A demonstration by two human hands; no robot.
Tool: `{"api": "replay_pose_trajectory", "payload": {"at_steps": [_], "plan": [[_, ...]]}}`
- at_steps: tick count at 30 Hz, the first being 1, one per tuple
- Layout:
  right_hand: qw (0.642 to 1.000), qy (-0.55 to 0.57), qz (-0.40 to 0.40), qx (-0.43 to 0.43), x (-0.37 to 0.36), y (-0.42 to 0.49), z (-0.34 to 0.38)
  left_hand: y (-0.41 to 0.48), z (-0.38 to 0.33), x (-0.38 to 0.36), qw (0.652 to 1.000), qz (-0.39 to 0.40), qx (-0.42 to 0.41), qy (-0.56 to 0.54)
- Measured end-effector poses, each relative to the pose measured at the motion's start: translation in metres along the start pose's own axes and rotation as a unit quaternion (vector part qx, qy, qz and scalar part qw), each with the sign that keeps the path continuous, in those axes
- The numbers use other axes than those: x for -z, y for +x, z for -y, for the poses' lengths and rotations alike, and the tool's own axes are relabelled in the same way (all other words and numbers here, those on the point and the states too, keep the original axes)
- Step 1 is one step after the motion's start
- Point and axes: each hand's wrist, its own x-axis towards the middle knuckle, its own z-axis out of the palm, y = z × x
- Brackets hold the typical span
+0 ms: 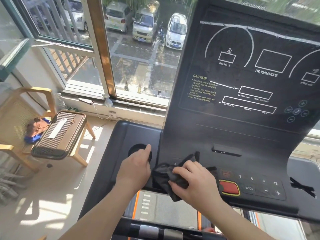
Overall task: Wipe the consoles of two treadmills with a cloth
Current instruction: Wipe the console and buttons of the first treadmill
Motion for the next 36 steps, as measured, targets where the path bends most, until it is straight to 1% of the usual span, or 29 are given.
{"api": "replay_pose_trajectory", "payload": {"at_steps": [1, 2, 4, 6, 7, 8, 10, 12, 15, 16, 17, 18, 19, 20, 21, 23, 24, 25, 26, 27, 30, 34, 36], "plan": [[1.000, -0.007, 0.008, 0.001, 0.004, 0.000, -0.009, 0.000, -0.001, 0.000, 1.000, -0.003, 0.001, -0.001], [0.999, -0.020, 0.013, -0.022, 0.006, 0.003, -0.016, 0.000, -0.001, 0.000, 1.000, -0.004, 0.002, -0.004], [0.990, -0.056, -0.004, -0.130, 0.002, 0.020, -0.021, 0.000, -0.001, -0.001, 1.000, -0.004, 0.005, -0.016], [0.969, -0.080, -0.033, -0.233, -0.011, 0.037, -0.014, 0.000, -0.001, 0.000, 1.000, -0.002, 0.011, -0.028], [0.962, -0.090, -0.043, -0.254, -0.018, 0.043, -0.006, 0.000, -0.002, 0.001, 0.999, -0.002, 0.014, -0.032], [0.960, -0.096, -0.051, -0.256, -0.024, 0.048, 0.004, -0.001, -0.002, 0.001, 0.999, -0.004, 0.015, -0.036], [0.969, -0.094, -0.057, -0.221, -0.033, 0.046, 0.021, 0.000, -0.004, 0.002, 0.999, -0.008, 0.015, -0.040], [0.986, -0.054, -0.042, -0.154, -0.031, 0.036, 0.028, 0.000, -0.003, 0.002, 0.999, -0.010, 0.015, -0.042], [0.999, 0.023, 0.017, -0.034, -0.014, 0.012, 0.013, -0.001, -0.002, 0.001, 0.999, -0.003, 0.013, -0.036], [0.999, 0.032, 0.031, -0.008, -0.008, 0.005, 0.003, -0.001, -0.001, 0.001, 0.999, -0.001, 0.012, -0.031], [0.999, 0.029, 0.036, -0.004, -0.002, 0.001, -0.007, -0.001, -0.001, 0.001, 1.000, -0.001, 0.011, -0.029], [0.999, 0.016, 0.032, -0.026, 0.002, 0.000, -0.017, -0.001, -0.001, 0.001, 1.000, 0.000, 0.010, -0.028], [0.997, -0.004, 0.018, -0.070, 0.004, 0.003, -0.026, 0.000, -0.002, 0.001, 1.000, 0.000, 0.010, -0.027], [0.991, -0.026, -0.002, -0.132, 0.004, 0.011, -0.030, 0.000, -0.002, 0.000, 1.000, -0.001, 0.008, -0.024], [0.978, -0.038, -0.018, -0.207, 0.003, 0.022, -0.029, 0.000, -0.002, 0.000, 1.000, -0.001, 0.006, -0.021], [0.936, -0.030, -0.033, -0.349, -0.008, 0.045, -0.016, 0.000, -0.002, 0.001, 1.000, 0.000, 0.004, -0.019], [0.920, -0.021, -0.044, -0.389, -0.014, 0.053, -0.005, 0.000, -0.002, 0.002, 1.000, 0.001, 0.005, -0.019], [0.916, -0.021, -0.058, -0.396, -0.021, 0.058, 0.005, -0.001, -0.003, 0.002, 1.000, 0.001, 0.006, -0.020], [0.924, -0.031, -0.073, -0.373, -0.028, 0.062, 0.015, -0.002, -0.004, 0.003, 1.000, -0.001, 0.006, -0.020], [0.939, -0.041, -0.077, -0.332, -0.034, 0.062, 0.022, -0.002, -0.005, 0.003, 1.000, -0.003, 0.007, -0.020], [0.976, -0.031, -0.049, -0.212, -0.040, 0.053, 0.026, 0.000, -0.003, 0.003, 1.000, -0.012, 0.003, -0.021], [0.993, 0.053, -0.020, -0.101, -0.022, 0.019, 0.012, -0.001, -0.002, 0.003, 1.000, 0.003, 0.007, -0.018], [0.995, 0.090, 0.015, -0.043, -0.010, 0.000, -0.002, -0.002, -0.002, 0.003, 1.000, 0.002, 0.008, -0.018]]}}
